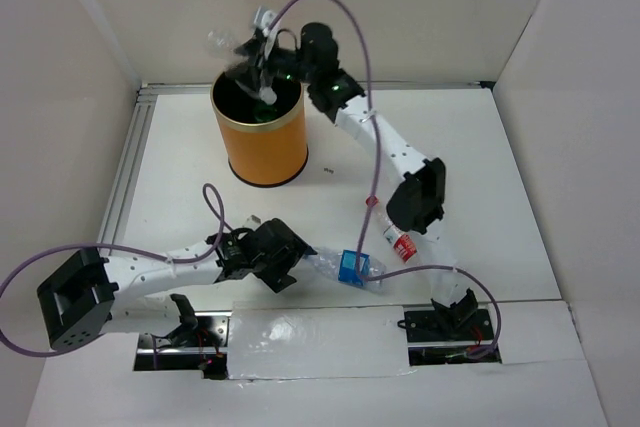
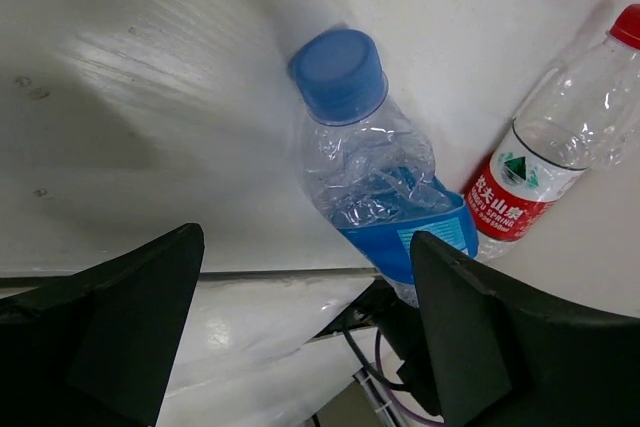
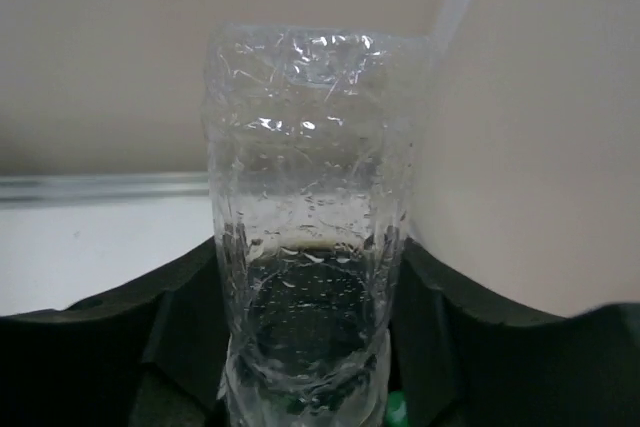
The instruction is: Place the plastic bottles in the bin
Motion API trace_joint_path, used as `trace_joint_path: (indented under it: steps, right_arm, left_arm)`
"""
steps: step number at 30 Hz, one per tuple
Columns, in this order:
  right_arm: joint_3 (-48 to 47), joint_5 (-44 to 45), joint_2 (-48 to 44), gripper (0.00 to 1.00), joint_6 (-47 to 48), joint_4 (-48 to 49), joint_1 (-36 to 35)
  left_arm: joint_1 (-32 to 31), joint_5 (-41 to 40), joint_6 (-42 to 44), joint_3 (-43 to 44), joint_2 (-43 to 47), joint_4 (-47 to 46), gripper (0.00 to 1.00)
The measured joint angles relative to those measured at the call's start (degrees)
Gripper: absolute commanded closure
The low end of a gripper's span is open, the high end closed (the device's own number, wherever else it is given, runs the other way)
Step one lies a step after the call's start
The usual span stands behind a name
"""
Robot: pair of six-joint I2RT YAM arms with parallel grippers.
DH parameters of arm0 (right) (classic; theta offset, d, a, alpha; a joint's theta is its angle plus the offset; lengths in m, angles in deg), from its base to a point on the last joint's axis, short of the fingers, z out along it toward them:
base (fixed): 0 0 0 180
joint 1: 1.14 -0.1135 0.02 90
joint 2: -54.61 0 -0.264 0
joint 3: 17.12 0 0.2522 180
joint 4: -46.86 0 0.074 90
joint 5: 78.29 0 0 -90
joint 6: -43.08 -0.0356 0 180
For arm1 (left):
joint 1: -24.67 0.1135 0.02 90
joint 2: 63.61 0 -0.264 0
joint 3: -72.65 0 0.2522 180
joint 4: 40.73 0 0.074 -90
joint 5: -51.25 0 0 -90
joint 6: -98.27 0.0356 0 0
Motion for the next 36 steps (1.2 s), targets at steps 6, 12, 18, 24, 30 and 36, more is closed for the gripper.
trace_joint_path:
  steps: [6,12,18,24,30,36]
  right_arm:
    - [0.2,5.0,9.8,0.0,-1.8,-1.6,-1.5]
    - [9.5,4.8,-0.2,0.0,-4.1,-5.8,2.3]
    - [38.5,1.4,-29.0,0.0,-3.1,-9.3,14.8]
    - [59.4,-2.3,-49.1,0.13,-0.5,-13.7,28.0]
    - [77.6,-5.0,-57.9,0.63,3.4,-22.1,37.5]
    - [83.7,-5.5,-60.3,0.24,8.2,-29.8,43.1]
  left_arm:
    - [1.1,0.6,-1.9,0.2,-2.1,-2.4,0.01]
    - [2.6,1.8,-1.9,3.7,-8.8,-5.8,0.01]
    - [3.4,5.5,-0.2,11.8,-21.6,-7.7,0.08]
    - [3.6,10.6,3.3,18.4,-29.6,-8.8,0.76]
    - [3.6,10.3,10.8,20.2,-28.0,-5.4,1.0]
    - [3.8,2.6,27.7,30.9,-17.6,1.3,1.0]
